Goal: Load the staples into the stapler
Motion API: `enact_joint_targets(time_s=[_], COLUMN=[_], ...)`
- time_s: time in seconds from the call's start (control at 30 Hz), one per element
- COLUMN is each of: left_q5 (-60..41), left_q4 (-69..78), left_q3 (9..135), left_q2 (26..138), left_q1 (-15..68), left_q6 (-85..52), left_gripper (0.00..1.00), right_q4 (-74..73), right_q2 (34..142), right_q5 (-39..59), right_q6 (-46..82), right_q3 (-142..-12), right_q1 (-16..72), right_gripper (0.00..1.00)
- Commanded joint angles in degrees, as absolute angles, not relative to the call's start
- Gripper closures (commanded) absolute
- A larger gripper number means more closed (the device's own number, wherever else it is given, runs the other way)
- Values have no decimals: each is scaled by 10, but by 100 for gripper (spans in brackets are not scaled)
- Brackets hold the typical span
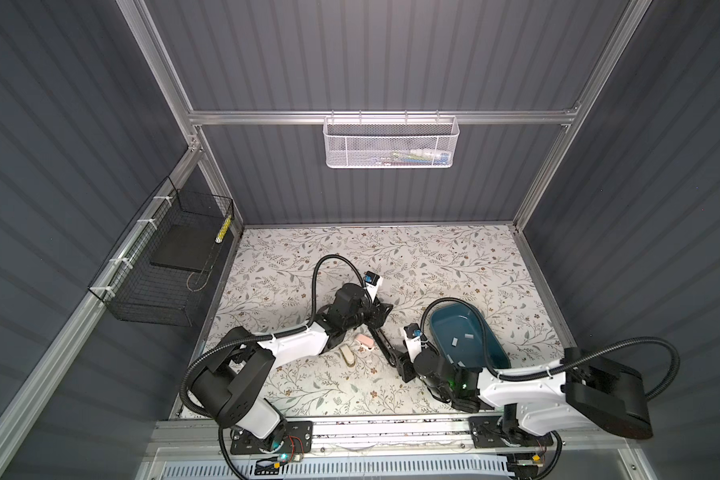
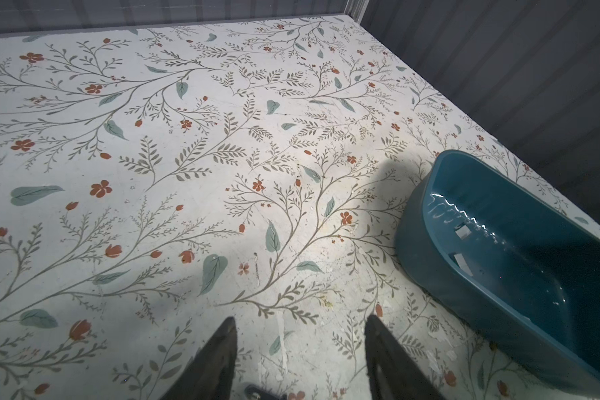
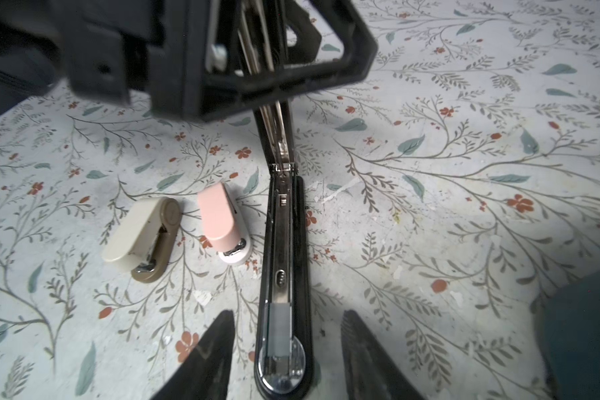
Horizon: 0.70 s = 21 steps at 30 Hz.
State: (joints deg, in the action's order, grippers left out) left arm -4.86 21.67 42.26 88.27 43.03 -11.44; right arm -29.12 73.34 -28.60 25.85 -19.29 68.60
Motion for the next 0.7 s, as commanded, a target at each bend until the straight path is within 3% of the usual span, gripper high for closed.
enact_joint_targets(time_s=[0.0, 0.23, 0.33, 0.67], left_q5=[-34, -14, 0, 22], left_q4=[203, 174, 158, 152], left_q3=[433, 441, 438, 412], left_q2=[868, 866, 864, 846], left_q1=[445, 462, 475, 489], left_q6=[-82, -62, -55, -40], left_gripper=[41, 42, 43, 44], right_q4=[-241, -136, -156, -186], right_q2=[677, 601, 621, 700], right_q5=[-314, -299, -266, -293], right_q6=[271, 299, 299, 298], right_q3=[-183, -196, -187, -187], right_q1=[690, 691, 691, 693], right_gripper=[45, 45, 46, 50])
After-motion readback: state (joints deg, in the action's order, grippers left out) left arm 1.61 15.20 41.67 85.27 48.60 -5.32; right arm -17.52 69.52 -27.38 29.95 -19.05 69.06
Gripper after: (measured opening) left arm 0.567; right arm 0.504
